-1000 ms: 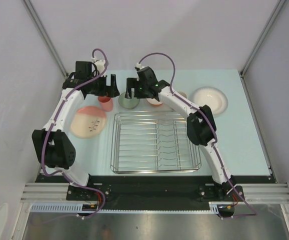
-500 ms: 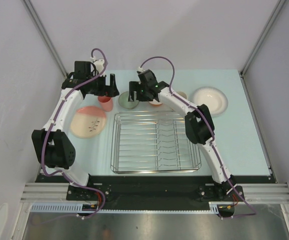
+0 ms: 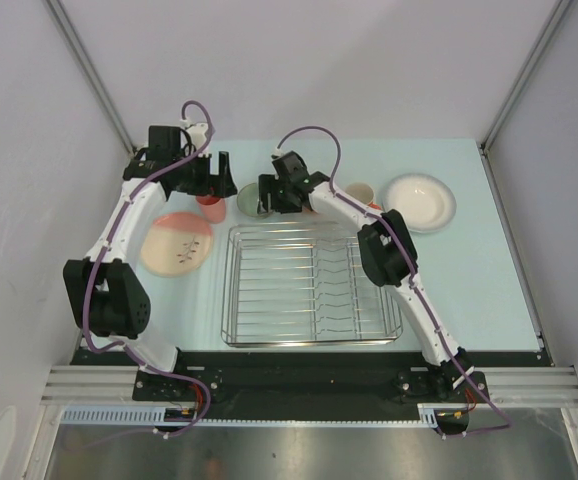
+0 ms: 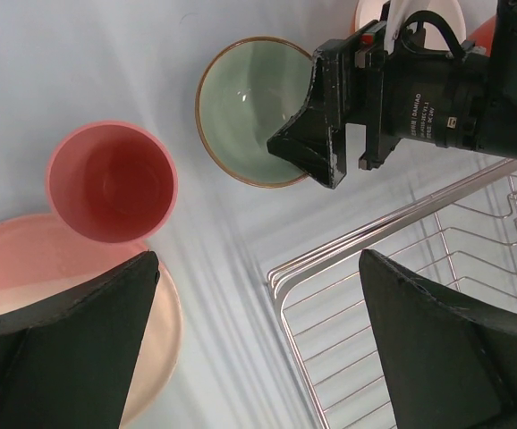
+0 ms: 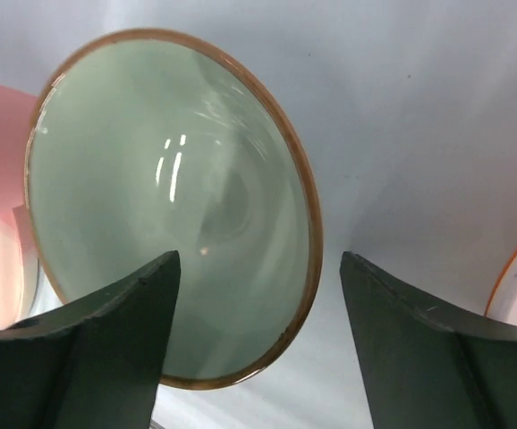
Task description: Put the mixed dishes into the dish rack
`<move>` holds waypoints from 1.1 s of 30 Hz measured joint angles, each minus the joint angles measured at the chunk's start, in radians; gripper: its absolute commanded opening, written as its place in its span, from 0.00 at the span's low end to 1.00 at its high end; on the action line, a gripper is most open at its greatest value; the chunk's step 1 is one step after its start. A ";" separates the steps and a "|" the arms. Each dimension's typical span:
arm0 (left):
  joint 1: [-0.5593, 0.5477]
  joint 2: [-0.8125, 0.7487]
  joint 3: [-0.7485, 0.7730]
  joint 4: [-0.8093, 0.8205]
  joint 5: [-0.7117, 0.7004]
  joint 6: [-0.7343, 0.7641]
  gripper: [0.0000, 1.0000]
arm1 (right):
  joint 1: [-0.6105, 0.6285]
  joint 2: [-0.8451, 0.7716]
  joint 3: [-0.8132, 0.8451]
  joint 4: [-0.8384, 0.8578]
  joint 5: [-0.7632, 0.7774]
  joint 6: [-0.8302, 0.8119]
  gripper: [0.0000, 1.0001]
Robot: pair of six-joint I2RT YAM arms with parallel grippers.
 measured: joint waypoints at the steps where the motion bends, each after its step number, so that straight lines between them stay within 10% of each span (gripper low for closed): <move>1: 0.000 0.000 0.000 0.000 0.000 0.000 1.00 | 0.000 0.000 0.002 0.002 0.002 0.002 0.71; 10: 0.010 -0.005 -0.016 0.002 0.004 0.001 1.00 | -0.001 0.011 0.005 0.021 0.002 0.016 0.42; 16: 0.016 -0.008 -0.017 0.002 0.018 0.000 1.00 | -0.001 0.012 0.007 0.039 0.005 0.014 0.00; 33: 0.024 -0.008 -0.017 0.005 0.035 0.000 0.99 | 0.069 -0.200 -0.089 -0.111 0.260 -0.171 0.00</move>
